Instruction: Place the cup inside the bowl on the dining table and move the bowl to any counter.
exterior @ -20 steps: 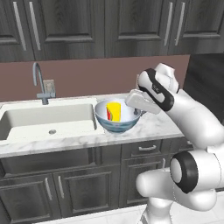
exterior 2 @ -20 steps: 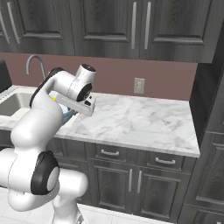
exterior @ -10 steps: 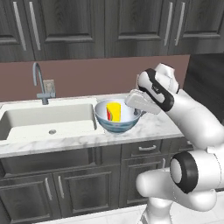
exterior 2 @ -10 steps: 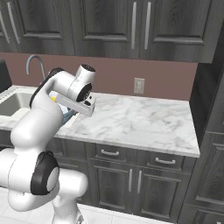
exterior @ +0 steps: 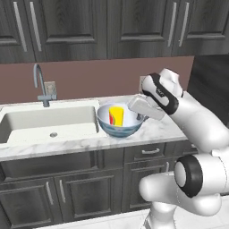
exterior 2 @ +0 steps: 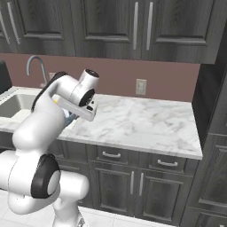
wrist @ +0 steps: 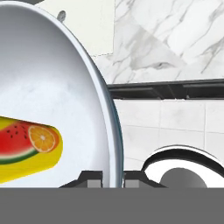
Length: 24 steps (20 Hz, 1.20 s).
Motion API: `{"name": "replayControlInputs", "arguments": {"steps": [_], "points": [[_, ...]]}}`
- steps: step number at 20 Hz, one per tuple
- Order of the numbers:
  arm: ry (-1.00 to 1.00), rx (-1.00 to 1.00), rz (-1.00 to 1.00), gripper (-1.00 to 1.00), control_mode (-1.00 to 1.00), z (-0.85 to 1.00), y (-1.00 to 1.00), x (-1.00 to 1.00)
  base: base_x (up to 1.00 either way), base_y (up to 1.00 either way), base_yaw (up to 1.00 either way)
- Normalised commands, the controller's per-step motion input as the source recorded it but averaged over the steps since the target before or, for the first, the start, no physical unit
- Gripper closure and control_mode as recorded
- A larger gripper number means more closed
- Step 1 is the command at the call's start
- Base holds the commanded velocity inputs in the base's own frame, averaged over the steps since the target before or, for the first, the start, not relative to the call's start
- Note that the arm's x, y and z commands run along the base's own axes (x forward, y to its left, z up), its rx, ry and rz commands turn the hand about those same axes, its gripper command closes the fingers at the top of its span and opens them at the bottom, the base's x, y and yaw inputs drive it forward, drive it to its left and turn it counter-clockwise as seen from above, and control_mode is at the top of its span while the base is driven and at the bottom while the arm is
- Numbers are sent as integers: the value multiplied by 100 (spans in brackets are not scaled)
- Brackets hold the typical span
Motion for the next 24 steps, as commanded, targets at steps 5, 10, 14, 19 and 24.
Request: {"name": "replayControlInputs", "arguments": {"steps": [5,10,14,19,24], "points": [[-2,12,0,100,-100,-31,-2,-6,0,0,0],[0,4,0,100,-100,-35,-7,-7,0,0,0],[2,-2,0,100,-100,-3,-12,1,0,0,0],[3,-6,0,100,-100,-1,-25,22,0,0,0],[1,-6,0,100,-100,0,-42,42,0,0,0]]}}
